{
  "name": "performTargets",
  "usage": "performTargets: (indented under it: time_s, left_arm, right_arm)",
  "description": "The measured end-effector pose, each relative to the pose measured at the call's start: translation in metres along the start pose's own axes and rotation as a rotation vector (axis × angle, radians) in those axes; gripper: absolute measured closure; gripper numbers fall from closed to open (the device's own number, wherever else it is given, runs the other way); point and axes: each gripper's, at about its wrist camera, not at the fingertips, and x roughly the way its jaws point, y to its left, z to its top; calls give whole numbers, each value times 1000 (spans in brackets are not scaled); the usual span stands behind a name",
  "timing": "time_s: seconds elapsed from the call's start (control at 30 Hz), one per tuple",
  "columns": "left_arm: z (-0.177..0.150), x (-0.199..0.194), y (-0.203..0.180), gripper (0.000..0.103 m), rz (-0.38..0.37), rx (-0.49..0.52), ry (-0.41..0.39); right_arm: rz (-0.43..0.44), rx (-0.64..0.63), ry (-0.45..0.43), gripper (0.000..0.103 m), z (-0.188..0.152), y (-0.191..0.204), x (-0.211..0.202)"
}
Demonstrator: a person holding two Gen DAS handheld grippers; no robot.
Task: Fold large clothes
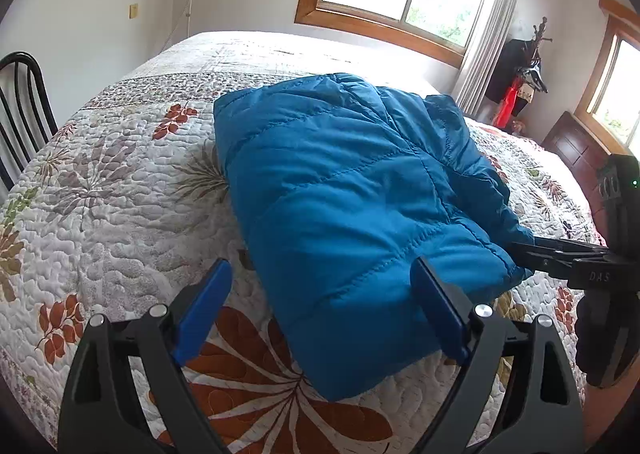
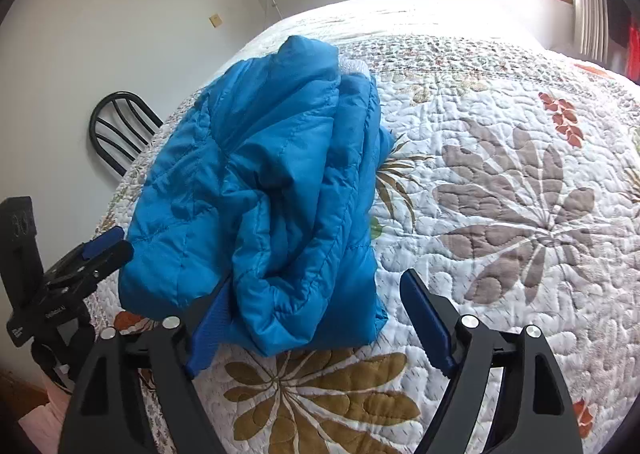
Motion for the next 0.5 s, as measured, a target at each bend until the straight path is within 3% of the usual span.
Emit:
performTargets:
  time_s: [0.5]
  left_arm:
    - [-13, -41, -18, 13, 32, 15, -36]
  right_arm:
    - [-149, -60, -9, 13, -28, 16, -31]
